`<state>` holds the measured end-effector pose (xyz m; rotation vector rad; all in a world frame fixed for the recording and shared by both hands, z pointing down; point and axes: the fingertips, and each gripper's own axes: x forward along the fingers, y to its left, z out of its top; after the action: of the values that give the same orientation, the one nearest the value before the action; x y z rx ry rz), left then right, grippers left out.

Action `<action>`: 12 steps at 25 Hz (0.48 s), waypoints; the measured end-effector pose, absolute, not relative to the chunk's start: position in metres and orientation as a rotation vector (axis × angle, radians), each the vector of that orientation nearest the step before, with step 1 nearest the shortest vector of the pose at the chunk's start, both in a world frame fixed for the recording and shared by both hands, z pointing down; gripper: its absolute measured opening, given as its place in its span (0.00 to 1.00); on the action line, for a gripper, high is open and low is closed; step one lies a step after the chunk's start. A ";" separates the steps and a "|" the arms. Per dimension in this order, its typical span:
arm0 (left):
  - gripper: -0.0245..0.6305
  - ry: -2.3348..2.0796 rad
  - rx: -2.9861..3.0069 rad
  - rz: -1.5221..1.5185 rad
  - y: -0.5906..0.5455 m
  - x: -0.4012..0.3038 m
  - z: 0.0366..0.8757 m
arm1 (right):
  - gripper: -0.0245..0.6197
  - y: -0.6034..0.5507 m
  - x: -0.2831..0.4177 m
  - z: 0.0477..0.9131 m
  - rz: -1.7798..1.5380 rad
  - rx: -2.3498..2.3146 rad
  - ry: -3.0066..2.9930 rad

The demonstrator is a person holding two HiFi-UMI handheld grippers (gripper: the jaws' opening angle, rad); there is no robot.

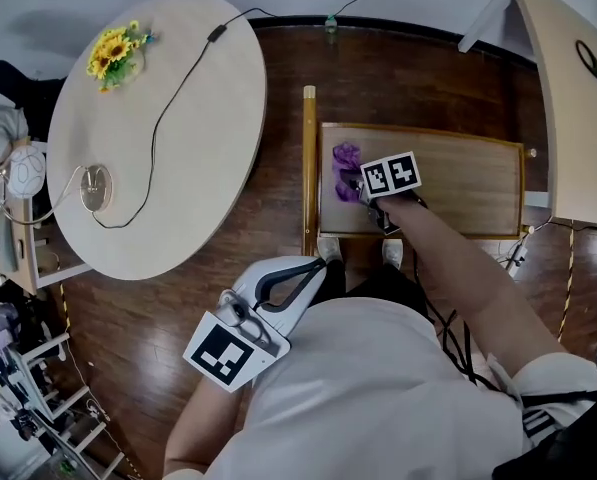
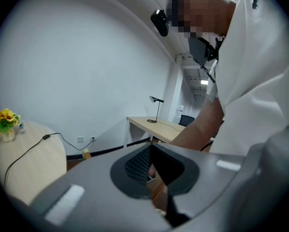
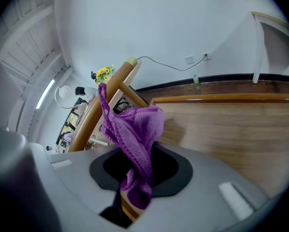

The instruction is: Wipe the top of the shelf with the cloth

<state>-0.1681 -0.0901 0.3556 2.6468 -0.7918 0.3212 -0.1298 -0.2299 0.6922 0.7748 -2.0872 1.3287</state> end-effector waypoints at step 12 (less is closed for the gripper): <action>0.07 -0.509 2.765 0.261 -0.098 -0.052 0.339 | 0.19 -0.177 0.142 0.675 1.293 1.113 -1.905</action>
<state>-0.0517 -0.0981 0.3386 2.7646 -0.5089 0.2611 0.1424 -0.1770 0.6747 1.1132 -1.9054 1.2926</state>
